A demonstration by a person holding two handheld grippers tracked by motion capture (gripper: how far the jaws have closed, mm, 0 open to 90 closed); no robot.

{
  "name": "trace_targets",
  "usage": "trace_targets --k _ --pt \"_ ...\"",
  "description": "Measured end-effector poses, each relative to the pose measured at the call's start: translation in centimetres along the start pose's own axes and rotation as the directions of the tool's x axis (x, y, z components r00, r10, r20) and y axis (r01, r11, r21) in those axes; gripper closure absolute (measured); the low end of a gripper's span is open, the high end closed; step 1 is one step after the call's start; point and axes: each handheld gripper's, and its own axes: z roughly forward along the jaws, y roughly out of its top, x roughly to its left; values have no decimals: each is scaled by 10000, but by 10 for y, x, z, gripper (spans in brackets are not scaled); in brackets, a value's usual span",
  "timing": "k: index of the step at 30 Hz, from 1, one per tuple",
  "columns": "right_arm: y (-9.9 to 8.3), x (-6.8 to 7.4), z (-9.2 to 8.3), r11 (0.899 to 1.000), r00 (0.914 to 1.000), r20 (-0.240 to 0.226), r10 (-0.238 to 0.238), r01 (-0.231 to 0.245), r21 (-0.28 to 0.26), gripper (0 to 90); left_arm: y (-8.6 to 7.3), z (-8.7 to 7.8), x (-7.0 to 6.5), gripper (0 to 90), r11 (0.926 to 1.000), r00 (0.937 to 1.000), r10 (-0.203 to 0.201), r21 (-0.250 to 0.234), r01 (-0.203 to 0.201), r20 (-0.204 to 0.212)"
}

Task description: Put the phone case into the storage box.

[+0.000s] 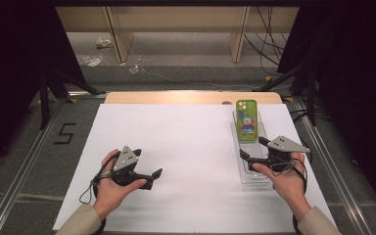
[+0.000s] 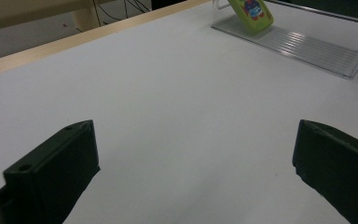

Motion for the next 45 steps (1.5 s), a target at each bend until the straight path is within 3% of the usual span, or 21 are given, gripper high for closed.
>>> trace_targets --k 21,45 --pt "-12 0 -12 9995 9996 -250 -124 116 -290 148 0 0 0 0 10000 10000 -13 17 13 -10" --pt "-16 2 -12 9993 9994 -315 -160 149 -343 148 -1 0 2 0 10000 10000 -21 65 21 -2"
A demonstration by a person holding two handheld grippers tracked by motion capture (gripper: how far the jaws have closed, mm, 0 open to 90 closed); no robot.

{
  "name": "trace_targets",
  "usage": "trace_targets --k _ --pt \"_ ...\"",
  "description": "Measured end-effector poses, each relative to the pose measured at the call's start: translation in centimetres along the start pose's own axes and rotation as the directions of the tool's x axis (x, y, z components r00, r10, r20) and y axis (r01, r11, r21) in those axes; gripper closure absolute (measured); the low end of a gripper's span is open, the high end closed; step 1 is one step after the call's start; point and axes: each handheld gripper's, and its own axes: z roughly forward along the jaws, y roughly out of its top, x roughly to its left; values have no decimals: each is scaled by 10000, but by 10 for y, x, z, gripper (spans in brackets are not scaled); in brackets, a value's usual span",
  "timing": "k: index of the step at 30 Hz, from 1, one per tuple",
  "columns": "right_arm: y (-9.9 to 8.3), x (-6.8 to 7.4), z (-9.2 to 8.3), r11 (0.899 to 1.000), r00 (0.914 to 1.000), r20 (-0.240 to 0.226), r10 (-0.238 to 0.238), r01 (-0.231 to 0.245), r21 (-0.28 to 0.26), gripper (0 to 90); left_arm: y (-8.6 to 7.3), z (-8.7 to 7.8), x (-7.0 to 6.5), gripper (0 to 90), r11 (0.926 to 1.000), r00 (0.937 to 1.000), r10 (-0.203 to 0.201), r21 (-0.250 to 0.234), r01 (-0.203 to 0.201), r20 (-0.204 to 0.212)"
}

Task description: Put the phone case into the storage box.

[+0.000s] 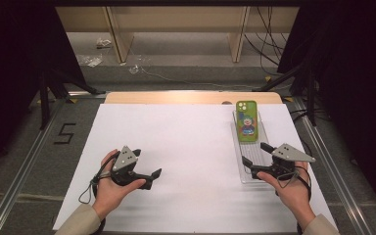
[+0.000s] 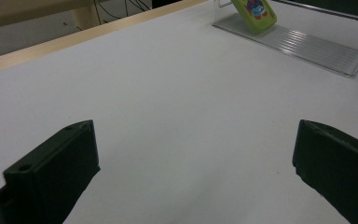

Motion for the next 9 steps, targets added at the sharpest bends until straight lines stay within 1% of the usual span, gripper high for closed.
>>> trace_targets --k 9 --pt "1 -1 -1 10000 10000 57 45 -44 -85 146 0 0 0 0 10000 10000 -24 17 24 -12"
